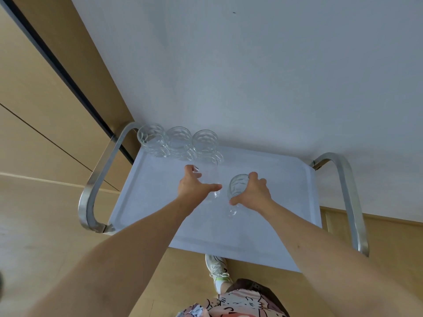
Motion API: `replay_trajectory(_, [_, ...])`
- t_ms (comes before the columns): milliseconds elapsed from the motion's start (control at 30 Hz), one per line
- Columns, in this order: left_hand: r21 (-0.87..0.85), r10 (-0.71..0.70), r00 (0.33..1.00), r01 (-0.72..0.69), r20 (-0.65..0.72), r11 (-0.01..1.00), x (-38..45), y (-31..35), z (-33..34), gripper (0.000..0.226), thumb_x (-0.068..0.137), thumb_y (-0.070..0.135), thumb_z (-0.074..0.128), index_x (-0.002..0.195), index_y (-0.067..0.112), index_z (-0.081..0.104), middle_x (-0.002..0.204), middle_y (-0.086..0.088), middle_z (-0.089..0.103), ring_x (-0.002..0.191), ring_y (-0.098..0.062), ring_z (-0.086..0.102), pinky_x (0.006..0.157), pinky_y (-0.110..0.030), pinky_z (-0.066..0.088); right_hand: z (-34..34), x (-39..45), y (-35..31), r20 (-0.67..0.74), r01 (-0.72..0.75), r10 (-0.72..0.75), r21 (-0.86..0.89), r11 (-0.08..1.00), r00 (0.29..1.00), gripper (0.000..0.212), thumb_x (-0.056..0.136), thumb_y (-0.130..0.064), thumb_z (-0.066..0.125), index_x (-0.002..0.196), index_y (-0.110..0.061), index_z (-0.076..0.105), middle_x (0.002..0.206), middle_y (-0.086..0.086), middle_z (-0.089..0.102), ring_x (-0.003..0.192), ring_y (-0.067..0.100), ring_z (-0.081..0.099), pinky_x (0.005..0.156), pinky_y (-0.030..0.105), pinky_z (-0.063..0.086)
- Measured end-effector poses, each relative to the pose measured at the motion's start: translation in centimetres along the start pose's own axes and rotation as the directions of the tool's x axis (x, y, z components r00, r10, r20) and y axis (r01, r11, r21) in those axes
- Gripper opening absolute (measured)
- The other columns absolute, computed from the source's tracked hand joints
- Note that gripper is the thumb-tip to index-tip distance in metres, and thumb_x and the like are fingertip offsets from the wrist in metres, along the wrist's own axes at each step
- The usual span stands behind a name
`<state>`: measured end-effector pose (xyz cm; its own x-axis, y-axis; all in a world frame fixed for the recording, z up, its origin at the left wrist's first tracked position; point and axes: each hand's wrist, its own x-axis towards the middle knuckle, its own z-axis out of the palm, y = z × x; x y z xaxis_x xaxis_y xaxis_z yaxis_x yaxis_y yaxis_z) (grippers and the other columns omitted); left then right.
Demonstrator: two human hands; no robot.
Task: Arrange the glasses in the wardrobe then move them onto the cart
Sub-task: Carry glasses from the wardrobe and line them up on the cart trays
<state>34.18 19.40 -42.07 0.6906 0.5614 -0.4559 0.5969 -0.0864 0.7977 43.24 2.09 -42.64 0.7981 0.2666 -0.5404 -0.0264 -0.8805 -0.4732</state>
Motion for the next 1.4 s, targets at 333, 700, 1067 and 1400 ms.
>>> replay_trajectory(333, [0.116, 0.067, 0.996, -0.06, -0.059, 0.991, 1.6, 1.0, -0.3, 0.081, 0.06, 0.037, 0.095, 0.118, 0.027, 0.04, 0.121, 0.006, 0.06, 0.112, -0.017, 0.057, 0.095, -0.041, 0.051, -5.5, 6.8, -2.3, 0.015, 0.148, -0.147, -0.174, 0.974, 0.989, 0.112, 0.058, -0.014, 0.091, 0.152, -0.029, 0.031, 0.14, 0.007, 0.031, 0.122, 0.034, 0.051, 0.088, 0.033, 0.049])
replay_trajectory(700, [0.221, 0.103, 0.993, -0.09, -0.051, 0.971, 3.2, 1.2, 0.1, 0.077, 0.059, 0.043, 0.092, 0.109, 0.035, 0.034, 0.112, 0.012, 0.058, 0.105, -0.015, 0.054, 0.079, -0.032, 0.043, -6.6, 10.6, -5.8, 0.096, 0.277, -0.26, -0.292, 0.915, 0.961, 0.108, 0.061, -0.006, 0.088, 0.152, -0.025, 0.032, 0.145, 0.005, 0.039, 0.122, 0.03, 0.052, 0.08, 0.032, 0.045])
replay_trajectory(1067, [0.209, 0.099, 0.992, -0.081, -0.076, 0.975, 3.7, 1.3, 0.4, 0.078, 0.057, 0.046, 0.091, 0.107, 0.042, 0.03, 0.114, 0.016, 0.056, 0.104, -0.011, 0.053, 0.074, -0.028, 0.04, -7.3, 12.5, -7.7, 0.17, 0.344, -0.304, -0.321, 0.882, 0.937, 0.108, 0.064, 0.001, 0.084, 0.153, -0.035, 0.034, 0.14, 0.005, 0.036, 0.113, 0.031, 0.055, 0.073, 0.031, 0.044])
replay_trajectory(1400, [0.202, 0.086, 0.993, -0.069, -0.081, 0.977, 4.3, 1.3, 0.3, 0.078, 0.059, 0.042, 0.092, 0.11, 0.037, 0.033, 0.113, 0.015, 0.057, 0.104, -0.013, 0.053, 0.073, -0.028, 0.038, -6.8, 12.4, -7.4, 0.176, 0.365, -0.324, -0.306, 0.879, 0.929, 0.109, 0.063, 0.001, 0.081, 0.153, -0.037, 0.032, 0.139, 0.002, 0.036, 0.095, 0.023, 0.051, 0.069, 0.03, 0.044])
